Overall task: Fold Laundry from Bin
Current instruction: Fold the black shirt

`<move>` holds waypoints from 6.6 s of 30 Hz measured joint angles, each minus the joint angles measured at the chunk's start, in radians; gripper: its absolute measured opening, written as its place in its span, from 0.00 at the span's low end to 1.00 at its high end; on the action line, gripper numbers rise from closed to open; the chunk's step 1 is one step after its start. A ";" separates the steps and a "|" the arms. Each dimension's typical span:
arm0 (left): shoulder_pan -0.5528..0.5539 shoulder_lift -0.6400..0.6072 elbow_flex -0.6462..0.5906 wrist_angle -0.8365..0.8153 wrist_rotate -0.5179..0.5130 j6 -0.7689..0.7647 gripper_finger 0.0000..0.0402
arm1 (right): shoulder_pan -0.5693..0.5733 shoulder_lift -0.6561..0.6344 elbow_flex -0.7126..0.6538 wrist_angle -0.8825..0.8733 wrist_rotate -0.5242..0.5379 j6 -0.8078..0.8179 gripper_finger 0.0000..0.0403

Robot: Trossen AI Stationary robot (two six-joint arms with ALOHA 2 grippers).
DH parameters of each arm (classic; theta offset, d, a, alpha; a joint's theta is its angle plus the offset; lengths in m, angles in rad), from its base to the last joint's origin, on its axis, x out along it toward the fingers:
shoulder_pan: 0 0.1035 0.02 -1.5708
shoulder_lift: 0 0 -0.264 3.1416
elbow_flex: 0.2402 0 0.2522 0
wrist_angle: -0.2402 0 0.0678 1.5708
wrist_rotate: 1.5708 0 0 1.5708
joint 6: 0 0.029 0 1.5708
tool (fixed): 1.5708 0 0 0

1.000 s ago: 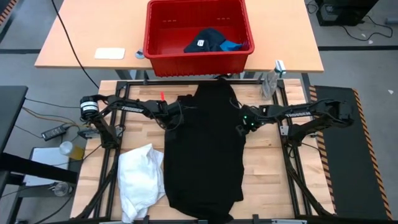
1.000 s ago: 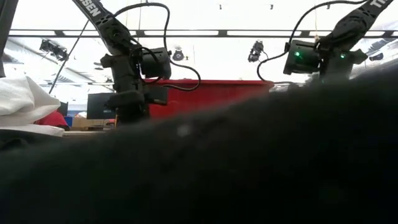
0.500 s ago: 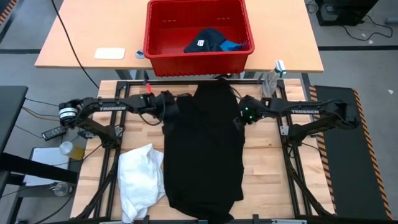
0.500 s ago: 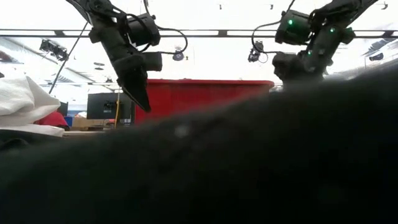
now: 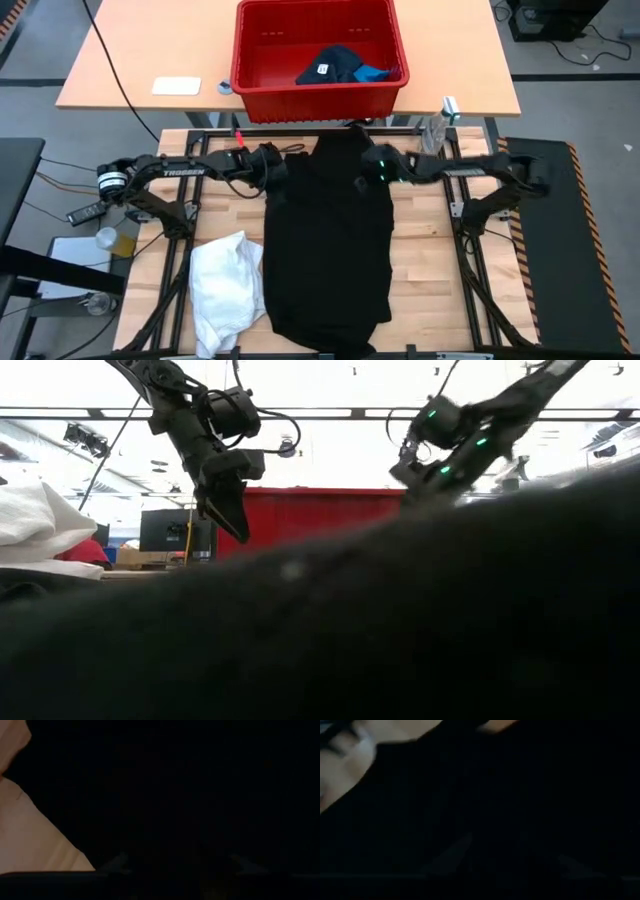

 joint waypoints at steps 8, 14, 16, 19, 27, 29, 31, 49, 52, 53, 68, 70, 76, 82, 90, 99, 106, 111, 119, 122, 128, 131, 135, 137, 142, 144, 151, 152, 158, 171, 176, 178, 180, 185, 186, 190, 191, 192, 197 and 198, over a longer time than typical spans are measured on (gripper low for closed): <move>-0.008 -0.008 0.001 0.006 0.001 0.021 0.35 | -0.185 0.312 0.329 -0.106 -0.101 -0.116 0.44; -0.011 -0.008 0.001 0.005 0.001 0.051 0.35 | -0.238 0.508 0.573 -0.248 -0.109 -0.190 0.44; -0.011 -0.008 0.001 0.005 0.001 0.052 0.35 | -0.253 0.558 0.647 -0.280 -0.127 -0.199 0.44; -0.011 -0.008 0.001 0.005 0.001 0.053 0.35 | -0.270 0.632 0.746 -0.364 -0.140 -0.219 0.44; -0.011 -0.008 0.001 0.006 0.001 0.053 0.35 | -0.306 0.757 0.957 -0.605 -0.294 -0.190 0.49; -0.011 -0.008 0.001 0.007 0.001 0.053 0.35 | -0.311 0.775 0.979 -0.632 -0.314 -0.189 0.51; -0.011 -0.008 0.001 0.006 0.001 0.053 0.35 | -0.315 0.774 0.985 -0.637 -0.338 -0.178 0.53; -0.011 -0.008 0.001 0.030 0.001 0.031 0.35 | -0.276 0.766 0.943 -0.600 -0.205 -0.249 0.68; -0.011 -0.008 0.001 0.028 0.001 0.020 0.35 | -0.253 0.705 0.940 -0.606 -0.112 -0.300 0.64; -0.011 -0.008 0.001 0.027 0.001 0.019 0.35 | -0.243 0.682 0.943 -0.586 -0.092 -0.327 0.63; -0.011 -0.008 0.001 0.051 0.001 0.015 0.35 | -0.231 0.652 0.678 -0.302 -0.220 -0.180 0.60; -0.011 -0.009 0.001 0.054 0.001 0.022 0.35 | -0.235 0.649 0.665 -0.294 -0.212 -0.168 0.60; -0.011 -0.009 0.001 0.055 0.001 0.031 0.35 | -0.237 0.655 0.663 -0.272 -0.158 -0.227 0.55; -0.011 -0.009 0.001 0.054 0.001 0.030 0.35 | -0.229 0.657 0.664 -0.272 -0.127 -0.259 0.37; -0.007 -0.009 0.001 0.050 0.001 0.030 0.35 | -0.238 0.657 0.669 -0.295 -0.154 -0.301 0.03; -0.003 -0.009 0.001 0.036 0.001 0.035 0.35 | -0.313 0.563 0.691 -0.434 -0.198 -0.309 0.01; -0.003 -0.009 0.001 0.037 0.001 0.030 0.35 | -0.369 0.563 0.690 -0.587 -0.098 -0.304 0.07; -0.004 -0.009 0.001 0.034 0.001 0.019 0.35 | -0.404 0.562 0.689 -0.690 -0.037 -0.375 0.02; -0.004 -0.009 0.001 0.031 0.001 0.019 0.35 | -0.414 0.521 0.689 -0.757 -0.197 -0.392 0.20; -0.004 -0.009 0.001 0.030 0.001 0.019 0.35 | -0.375 0.451 0.672 -0.817 -0.240 -0.395 0.31; -0.028 -0.009 0.001 0.015 -0.002 0.004 0.35 | -0.242 0.193 0.432 -0.655 -0.220 -0.306 0.42; -0.023 -0.009 0.001 -0.005 -0.115 -0.009 0.35 | -0.160 0.051 0.267 -0.523 -0.235 -0.209 0.42; 0.098 -0.004 0.000 0.108 -0.133 0.070 0.35 | -0.058 -0.075 0.082 -0.287 -0.220 -0.066 0.42; 0.197 0.025 0.003 0.151 -0.057 0.086 0.35 | -0.019 -0.099 0.028 -0.219 -0.202 -0.005 0.42; 0.424 0.114 0.001 0.190 0.205 0.081 0.35 | 0.069 -0.084 -0.043 -0.225 -0.226 0.072 0.42; 0.444 0.150 0.002 0.190 0.209 0.102 0.35 | 0.094 -0.078 -0.060 -0.214 -0.200 0.096 0.42; 0.434 0.317 0.033 0.248 0.204 0.022 0.36 | 0.132 -0.034 -0.081 -0.203 -0.118 0.134 0.42; 0.432 0.337 0.044 0.261 0.196 0.001 0.37 | 0.133 -0.026 -0.081 -0.202 -0.107 0.136 0.42; 0.432 0.376 0.113 0.275 0.103 -0.035 0.50 | 0.131 0.028 -0.080 -0.162 -0.121 0.142 0.42; 0.369 0.431 0.131 0.288 0.046 -0.019 0.53 | 0.129 0.068 -0.080 -0.116 -0.113 0.167 0.42; 0.355 0.436 0.133 0.285 0.008 -0.019 0.28 | 0.128 0.068 -0.080 -0.122 -0.109 0.195 0.42; 0.361 0.410 0.140 0.228 0.012 -0.011 0.11 | 0.126 0.068 -0.080 -0.132 -0.092 0.230 0.42; 0.369 0.367 0.162 0.160 0.017 0.024 0.04 | 0.116 0.068 -0.080 -0.145 -0.091 0.257 0.42; 0.400 0.283 0.203 -0.059 -0.055 0.134 0.03 | 0.100 0.068 -0.080 -0.208 -0.076 0.268 0.41; 0.405 0.274 0.203 -0.078 -0.067 0.153 0.03 | 0.098 0.068 -0.080 -0.212 -0.076 0.264 0.41; 0.422 0.252 0.209 -0.123 -0.111 0.196 0.02 | 0.096 0.068 -0.080 -0.218 -0.074 0.262 0.41; 0.426 0.254 0.206 -0.143 -0.129 0.206 0.02 | 0.096 0.068 -0.079 -0.218 -0.074 0.262 0.41; 0.430 0.256 0.200 -0.150 -0.139 0.219 0.02 | 0.096 0.068 -0.080 -0.218 -0.074 0.262 0.41; 0.445 0.255 0.187 -0.092 -0.146 0.253 0.04 | 0.092 0.068 -0.079 -0.233 -0.073 0.261 0.41; 0.446 0.255 0.185 -0.080 -0.146 0.253 0.06 | 0.090 0.068 -0.079 -0.234 -0.074 0.260 0.41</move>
